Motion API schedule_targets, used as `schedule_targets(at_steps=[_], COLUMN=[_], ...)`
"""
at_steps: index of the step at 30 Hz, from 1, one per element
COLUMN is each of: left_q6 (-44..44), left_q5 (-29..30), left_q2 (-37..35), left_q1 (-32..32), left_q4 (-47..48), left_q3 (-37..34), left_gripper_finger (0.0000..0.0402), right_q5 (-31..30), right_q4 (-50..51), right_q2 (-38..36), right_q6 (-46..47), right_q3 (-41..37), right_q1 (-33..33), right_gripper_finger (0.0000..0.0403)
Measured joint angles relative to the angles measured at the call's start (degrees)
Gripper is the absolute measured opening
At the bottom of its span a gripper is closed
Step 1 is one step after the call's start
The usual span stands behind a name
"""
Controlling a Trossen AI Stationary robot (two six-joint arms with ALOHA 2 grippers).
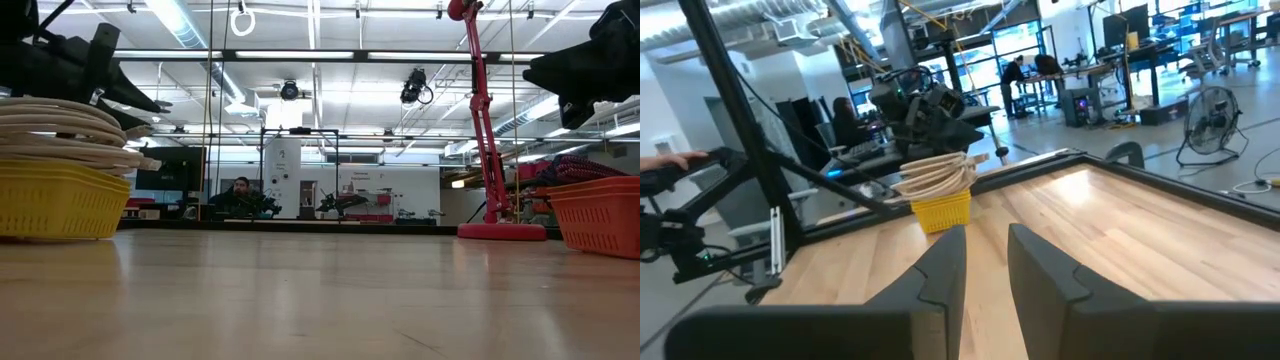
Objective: Pick & Place USB Port
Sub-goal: Return to Home Position
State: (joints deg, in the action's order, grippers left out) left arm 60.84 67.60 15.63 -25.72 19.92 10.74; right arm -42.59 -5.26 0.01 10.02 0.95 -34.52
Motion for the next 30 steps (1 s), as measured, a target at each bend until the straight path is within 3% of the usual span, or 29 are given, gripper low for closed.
schedule_targets(at_steps=[21, 30], left_q6=[0.0, 0.0], left_q5=[-0.1, 0.0], left_q2=[-9.2, -15.6], left_q1=[11.4, 18.9], left_q4=[0.0, 0.0], left_q3=[0.0, 0.0], left_gripper_finger=[0.0170, 0.0170], right_q5=[0.0, 0.1], right_q4=[0.0, 0.0], right_q2=[0.0, 0.0], right_q6=[0.0, 0.0], right_q3=[0.0, 0.0], right_q1=[0.2, 7.9], right_gripper_finger=[0.0080, 0.0080])
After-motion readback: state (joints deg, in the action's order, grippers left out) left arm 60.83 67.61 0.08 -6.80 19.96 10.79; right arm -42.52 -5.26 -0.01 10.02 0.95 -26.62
